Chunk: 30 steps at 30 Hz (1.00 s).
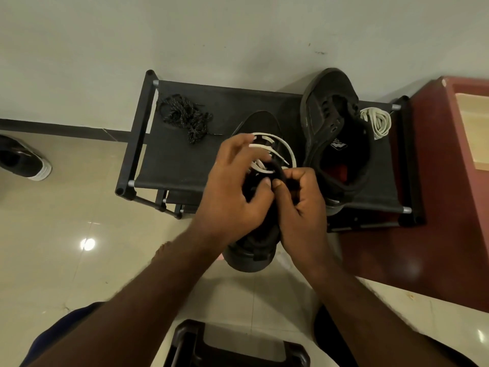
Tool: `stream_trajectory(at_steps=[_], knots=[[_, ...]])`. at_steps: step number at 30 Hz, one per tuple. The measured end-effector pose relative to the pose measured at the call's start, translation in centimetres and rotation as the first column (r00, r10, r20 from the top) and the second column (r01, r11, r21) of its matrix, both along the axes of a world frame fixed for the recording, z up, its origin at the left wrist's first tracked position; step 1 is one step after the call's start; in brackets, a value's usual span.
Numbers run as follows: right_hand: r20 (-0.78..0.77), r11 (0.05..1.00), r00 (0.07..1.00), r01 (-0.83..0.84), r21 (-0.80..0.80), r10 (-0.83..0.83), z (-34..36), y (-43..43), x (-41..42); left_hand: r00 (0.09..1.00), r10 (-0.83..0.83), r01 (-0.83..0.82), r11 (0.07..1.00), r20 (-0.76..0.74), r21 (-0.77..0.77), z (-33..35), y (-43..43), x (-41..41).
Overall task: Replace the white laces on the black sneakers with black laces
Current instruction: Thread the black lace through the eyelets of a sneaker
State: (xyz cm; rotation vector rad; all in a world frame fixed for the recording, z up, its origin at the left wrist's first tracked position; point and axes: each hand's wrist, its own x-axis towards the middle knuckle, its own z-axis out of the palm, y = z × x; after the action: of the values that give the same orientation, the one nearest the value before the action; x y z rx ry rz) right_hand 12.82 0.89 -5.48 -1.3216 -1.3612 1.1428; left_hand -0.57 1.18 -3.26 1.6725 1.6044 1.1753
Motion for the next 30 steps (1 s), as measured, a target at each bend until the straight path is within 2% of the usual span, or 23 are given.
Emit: stream_trajectory(at_steps=[2, 4, 10, 17, 23, 25, 27, 30], knots=[[0.027, 1.0, 1.0, -0.009, 0.001, 0.009, -0.1, 0.0, 0.0, 0.996, -0.031, 0.027, 0.998, -0.081, -0.048, -0.2, 0.0, 0.2], [0.054, 1.0, 0.998, -0.019, 0.003, 0.019, -0.2, -0.1, 0.0, 0.991, 0.018, -0.029, 0.996, -0.132, -0.084, -0.4, 0.1, 0.1], [0.054, 0.999, 0.998, -0.036, 0.012, 0.035, -0.3, -0.1, 0.1, 0.992, 0.032, -0.037, 0.999, -0.123, -0.033, -0.5, 0.2, 0.0], [0.054, 1.0, 0.998, -0.022, 0.02, 0.021, -0.4, 0.0, 0.1, 0.977, -0.11, 0.094, 0.991, -0.182, -0.094, 0.0, 0.5, -0.6], [0.07, 0.999, 0.997, -0.021, 0.025, 0.019, -0.6, 0.0, 0.0, 0.974, -0.082, 0.073, 0.996, -0.211, -0.047, -0.2, 0.5, -0.6], [0.068, 1.0, 0.997, -0.021, 0.024, 0.019, -0.5, 0.0, 0.1, 0.987, -0.043, 0.037, 0.999, -0.157, -0.038, -0.2, 0.4, -0.3], [0.056, 1.0, 0.998, -0.014, 0.025, 0.013, -0.4, 0.1, 0.0, 0.997, 0.074, -0.074, 0.996, -0.008, -0.041, -0.1, 0.6, -0.3], [0.057, 1.0, 0.998, -0.004, 0.028, 0.002, -0.2, 0.2, -0.1, 0.947, 0.251, -0.242, 0.968, 0.202, -0.07, 0.3, 1.0, -0.7]])
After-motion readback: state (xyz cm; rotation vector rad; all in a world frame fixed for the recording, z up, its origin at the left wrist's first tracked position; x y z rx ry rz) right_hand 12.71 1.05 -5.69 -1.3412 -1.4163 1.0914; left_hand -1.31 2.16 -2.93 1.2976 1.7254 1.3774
